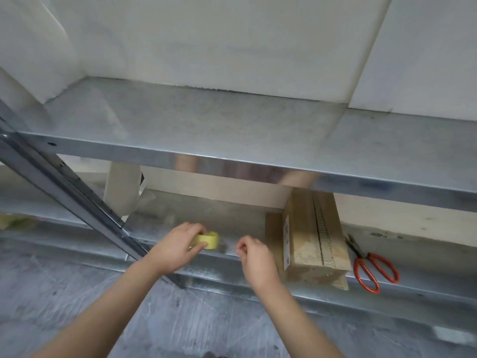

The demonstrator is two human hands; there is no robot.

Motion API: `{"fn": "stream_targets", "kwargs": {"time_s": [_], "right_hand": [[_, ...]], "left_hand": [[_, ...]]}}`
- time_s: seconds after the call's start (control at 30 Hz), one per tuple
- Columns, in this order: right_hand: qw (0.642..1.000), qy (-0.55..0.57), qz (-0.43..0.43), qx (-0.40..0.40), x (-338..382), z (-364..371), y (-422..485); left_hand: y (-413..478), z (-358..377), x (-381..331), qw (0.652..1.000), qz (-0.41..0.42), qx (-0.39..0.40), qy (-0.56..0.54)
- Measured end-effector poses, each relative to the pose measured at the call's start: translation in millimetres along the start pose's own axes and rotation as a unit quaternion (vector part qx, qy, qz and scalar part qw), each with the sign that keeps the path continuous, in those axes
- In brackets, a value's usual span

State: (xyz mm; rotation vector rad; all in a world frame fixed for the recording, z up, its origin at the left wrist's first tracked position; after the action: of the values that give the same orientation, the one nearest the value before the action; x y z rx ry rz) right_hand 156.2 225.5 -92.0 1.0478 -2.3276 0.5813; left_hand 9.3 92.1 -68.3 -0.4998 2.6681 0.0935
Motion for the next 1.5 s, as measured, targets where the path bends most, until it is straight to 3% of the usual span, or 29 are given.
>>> {"fn": "stream_targets", "kwargs": {"time_s": [0.27, 0.5, 0.77, 0.87, 0.9, 0.97, 1.07, 1.13, 1.27, 1.33, 1.5], "right_hand": [[0.999, 0.016, 0.027, -0.02, -20, -58, -69], [0.994, -0.012, -0.03, -0.101, -52, -134, -117], [0.992, -0.054, -0.036, -0.112, -82, -178, -147], [0.99, -0.058, -0.047, -0.119, -88, -193, -152], [0.991, -0.051, -0.05, -0.109, -90, -196, -152], [0.996, -0.008, -0.033, -0.085, -101, -199, -149], [0.996, 0.061, 0.02, -0.061, -127, -207, -137], [0.995, 0.079, 0.031, -0.051, -142, -212, -128], [0.997, 0.069, 0.036, -0.015, -159, -216, -111], [0.998, 0.047, 0.039, -0.006, -161, -213, -100], [0.997, 0.043, 0.06, 0.006, -163, -203, -78]], "left_hand": [[-15, -17, -84, 0.994, 0.062, -0.016, -0.084], [-16, -12, -145, 0.973, 0.055, -0.037, -0.22], [16, 18, -181, 0.994, 0.064, -0.033, -0.078], [23, 26, -190, 0.996, 0.07, -0.007, 0.063], [22, 28, -191, 0.997, 0.057, 0.005, 0.048], [18, 29, -194, 0.996, 0.016, 0.018, -0.083], [16, 27, -201, 0.954, -0.02, 0.008, -0.3], [12, 26, -204, 0.941, -0.018, 0.018, -0.338], [5, 36, -199, 0.942, -0.041, 0.06, -0.326], [8, 38, -191, 0.942, -0.077, 0.034, -0.325], [24, 37, -188, 0.983, -0.071, -0.019, -0.167]]}}
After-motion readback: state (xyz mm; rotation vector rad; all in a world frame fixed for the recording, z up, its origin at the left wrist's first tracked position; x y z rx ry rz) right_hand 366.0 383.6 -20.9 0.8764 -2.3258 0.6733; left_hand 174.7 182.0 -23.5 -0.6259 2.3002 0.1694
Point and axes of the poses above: each hand's wrist, its own y-axis towards the middle knuckle, its own z-axis out of the palm, x = y × z, the point moved 6 cm from there along y, towards the middle knuckle, and after that the axes turned 3 degrees about z, right-handed, at the moved point
